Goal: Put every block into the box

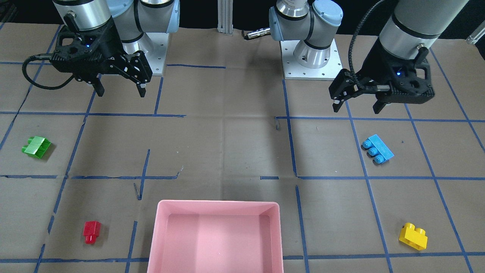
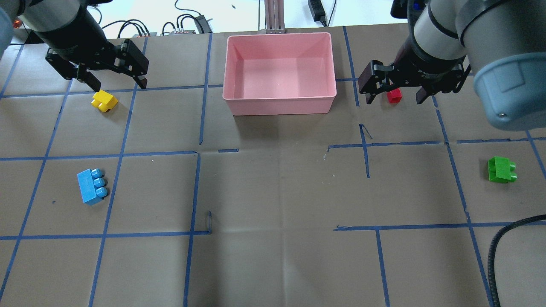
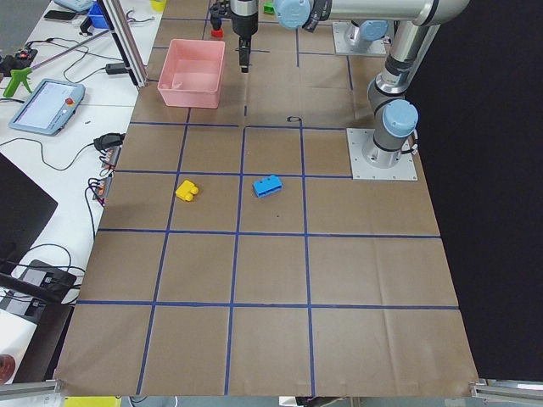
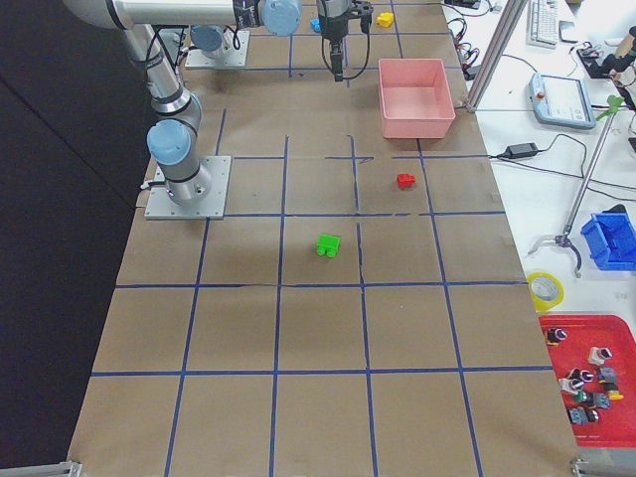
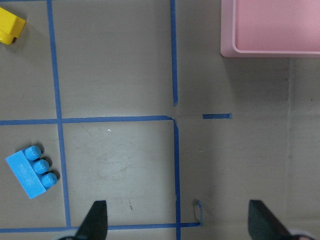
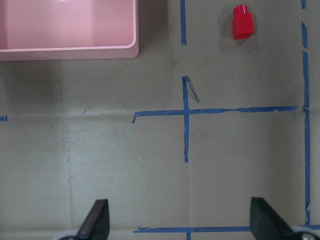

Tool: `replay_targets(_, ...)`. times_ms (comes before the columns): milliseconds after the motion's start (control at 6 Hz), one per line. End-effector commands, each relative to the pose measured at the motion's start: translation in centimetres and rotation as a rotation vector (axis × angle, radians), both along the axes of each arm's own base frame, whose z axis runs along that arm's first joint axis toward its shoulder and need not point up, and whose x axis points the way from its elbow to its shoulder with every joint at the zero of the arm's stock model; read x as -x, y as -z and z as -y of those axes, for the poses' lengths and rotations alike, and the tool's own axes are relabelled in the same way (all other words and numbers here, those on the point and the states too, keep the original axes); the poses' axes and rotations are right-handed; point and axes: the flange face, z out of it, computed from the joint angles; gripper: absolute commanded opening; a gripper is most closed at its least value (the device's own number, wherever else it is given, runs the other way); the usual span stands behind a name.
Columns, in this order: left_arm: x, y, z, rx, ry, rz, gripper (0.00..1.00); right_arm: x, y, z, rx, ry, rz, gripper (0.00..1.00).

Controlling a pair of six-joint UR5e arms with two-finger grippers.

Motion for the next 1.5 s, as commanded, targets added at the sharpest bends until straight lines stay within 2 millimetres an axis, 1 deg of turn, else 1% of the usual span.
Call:
replay_targets(0,-12.5,0.0,-0.2,0.003,-0.124,0.002,0.99,6.1,-0.2,1.0,0.004,-0.025,-0.014,1.0)
replay_targets(167,-22.1,0.8,-2.0,-0.004,-0.211,-0.01,1.0,10.3,-0.2,1.5,0.004,-0.019,-0.022,1.0)
replay_targets(333,-29.4,3.1,-4.2,-0.047,-0.308,-0.03,1.0,13.0,0.0,1.7,0.003,-0.036,-0.034,1.0)
replay_targets(500,-29.2,3.4,-5.3,-0.055,-0.339,-0.031,0.99,15.7,0.0,1.6,0.003,-0.042,-0.043,1.0)
replay_targets(667,-27.9,4.7,-6.8,-0.078,-0.486,-0.042,0.99,17.6,0.0,1.6,0.003,-0.1,-0.072,1.0)
replay_targets(833,-26.3,6.8,-8.6,-0.106,-0.588,-0.057,0.99,19.4,0.9,1.8,-0.022,-0.11,-0.067,1.0)
replay_targets(1000,-25.8,9.0,-9.0,-0.103,-0.612,-0.057,0.99,22.4,2.4,1.1,-0.054,-0.065,-0.06,1.0)
replay_targets(1167,-25.8,11.9,-8.9,-0.124,-0.612,-0.072,0.99,25.0,5.0,0.0,-0.069,-0.011,-0.046,1.0)
replay_targets(1333,-25.7,14.4,-9.0,-0.131,-0.612,-0.076,0.99,27.0,7.2,-0.3,-0.011,0.043,-0.082,1.0)
